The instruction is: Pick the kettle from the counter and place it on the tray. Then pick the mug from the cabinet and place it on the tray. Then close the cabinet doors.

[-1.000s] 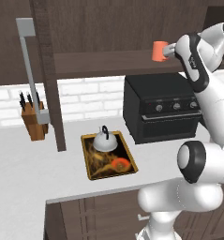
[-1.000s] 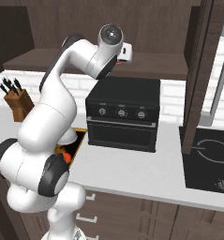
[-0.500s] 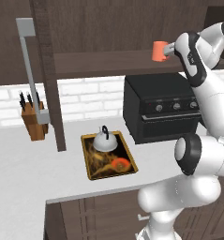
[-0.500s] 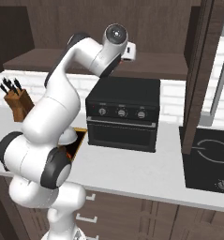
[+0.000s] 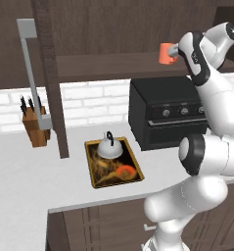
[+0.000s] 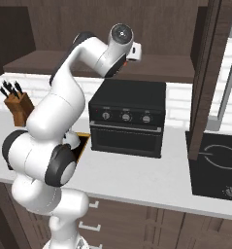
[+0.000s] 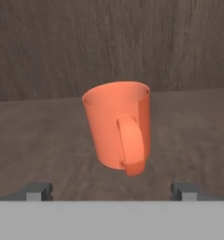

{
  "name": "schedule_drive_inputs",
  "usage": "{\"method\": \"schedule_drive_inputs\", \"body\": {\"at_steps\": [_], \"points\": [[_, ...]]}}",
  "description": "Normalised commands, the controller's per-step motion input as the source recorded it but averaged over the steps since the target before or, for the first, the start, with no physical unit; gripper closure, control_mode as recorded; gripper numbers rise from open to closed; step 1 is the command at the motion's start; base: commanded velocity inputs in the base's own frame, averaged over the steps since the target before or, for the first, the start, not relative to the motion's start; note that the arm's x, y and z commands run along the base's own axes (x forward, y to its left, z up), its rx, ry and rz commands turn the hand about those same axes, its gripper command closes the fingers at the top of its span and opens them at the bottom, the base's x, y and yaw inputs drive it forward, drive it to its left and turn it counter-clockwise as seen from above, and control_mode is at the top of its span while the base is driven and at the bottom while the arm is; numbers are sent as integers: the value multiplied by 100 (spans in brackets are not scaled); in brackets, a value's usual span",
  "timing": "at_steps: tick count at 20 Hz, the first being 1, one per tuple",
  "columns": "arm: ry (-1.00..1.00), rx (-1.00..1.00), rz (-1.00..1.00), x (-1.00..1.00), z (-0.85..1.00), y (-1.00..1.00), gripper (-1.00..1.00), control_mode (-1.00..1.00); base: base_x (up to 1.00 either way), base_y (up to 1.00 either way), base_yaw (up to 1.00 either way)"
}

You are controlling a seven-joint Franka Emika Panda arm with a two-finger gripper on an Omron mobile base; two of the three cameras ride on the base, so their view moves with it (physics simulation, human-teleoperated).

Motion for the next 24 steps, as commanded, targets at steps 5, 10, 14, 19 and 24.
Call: {"method": "schedule_drive_inputs", "body": {"at_steps": [5,10,14,19,24], "points": [[0,0,0,21,-3,0,-100,-100,0,0,0],[0,0,0,6,-13,-1,-100,-100,0,0,0],[0,0,0,30,-16,-5,-100,-100,0,0,0],[0,0,3,22,-6,-9,-100,-100,0,0,0],[0,0,4,7,0,-10,-100,-100,0,0,0]]}}
